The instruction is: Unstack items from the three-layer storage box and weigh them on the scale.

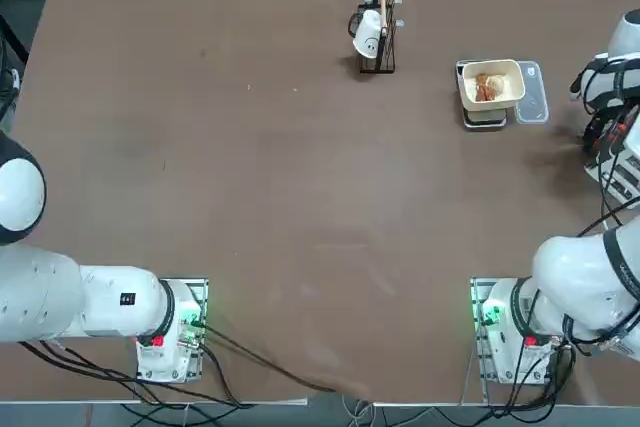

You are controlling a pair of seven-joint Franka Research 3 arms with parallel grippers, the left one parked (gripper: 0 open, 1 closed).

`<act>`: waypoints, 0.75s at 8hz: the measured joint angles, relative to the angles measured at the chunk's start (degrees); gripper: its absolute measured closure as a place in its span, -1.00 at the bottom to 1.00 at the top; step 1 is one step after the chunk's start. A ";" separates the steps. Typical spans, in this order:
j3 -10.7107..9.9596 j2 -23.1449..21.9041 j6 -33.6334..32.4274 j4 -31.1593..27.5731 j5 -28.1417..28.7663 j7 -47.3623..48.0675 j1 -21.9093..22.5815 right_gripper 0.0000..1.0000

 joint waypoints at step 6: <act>0.14 -0.18 0.04 -0.15 0.01 -0.09 -0.05 0.81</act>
